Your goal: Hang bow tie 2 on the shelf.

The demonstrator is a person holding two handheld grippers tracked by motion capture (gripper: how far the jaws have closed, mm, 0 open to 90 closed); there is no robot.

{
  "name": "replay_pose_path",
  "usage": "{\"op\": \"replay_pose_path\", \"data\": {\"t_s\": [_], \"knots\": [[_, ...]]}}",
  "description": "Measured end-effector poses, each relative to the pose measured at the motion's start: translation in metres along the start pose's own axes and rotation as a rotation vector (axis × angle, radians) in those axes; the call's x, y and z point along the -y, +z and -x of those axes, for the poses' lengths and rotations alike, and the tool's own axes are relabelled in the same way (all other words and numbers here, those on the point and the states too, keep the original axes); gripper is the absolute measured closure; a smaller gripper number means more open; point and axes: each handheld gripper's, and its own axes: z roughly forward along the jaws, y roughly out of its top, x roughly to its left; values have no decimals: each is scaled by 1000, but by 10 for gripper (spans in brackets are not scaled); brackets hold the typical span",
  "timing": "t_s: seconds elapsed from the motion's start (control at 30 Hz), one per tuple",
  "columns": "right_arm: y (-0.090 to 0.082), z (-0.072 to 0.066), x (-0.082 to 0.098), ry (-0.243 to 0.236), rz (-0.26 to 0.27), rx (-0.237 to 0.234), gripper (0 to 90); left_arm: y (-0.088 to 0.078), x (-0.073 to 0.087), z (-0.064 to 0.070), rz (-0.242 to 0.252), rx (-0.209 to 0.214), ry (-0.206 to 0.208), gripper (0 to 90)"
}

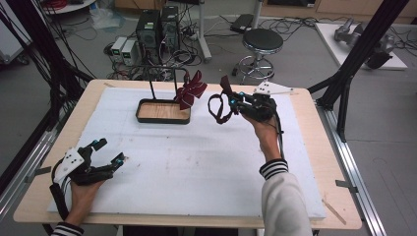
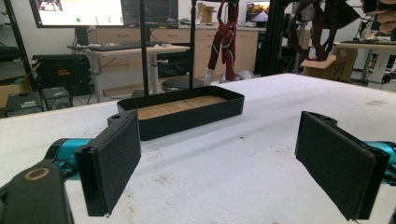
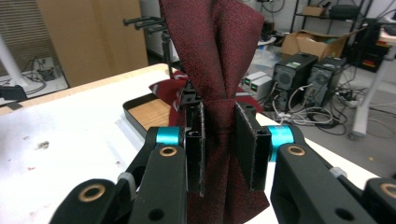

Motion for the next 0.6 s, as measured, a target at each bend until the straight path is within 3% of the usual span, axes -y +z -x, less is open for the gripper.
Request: {"op": "replay_pose_path", "data": {"t_s": [0.6], "knots": [[37, -25, -19, 5, 44, -68, 748, 0, 0, 0, -1, 1, -3, 147]]}}
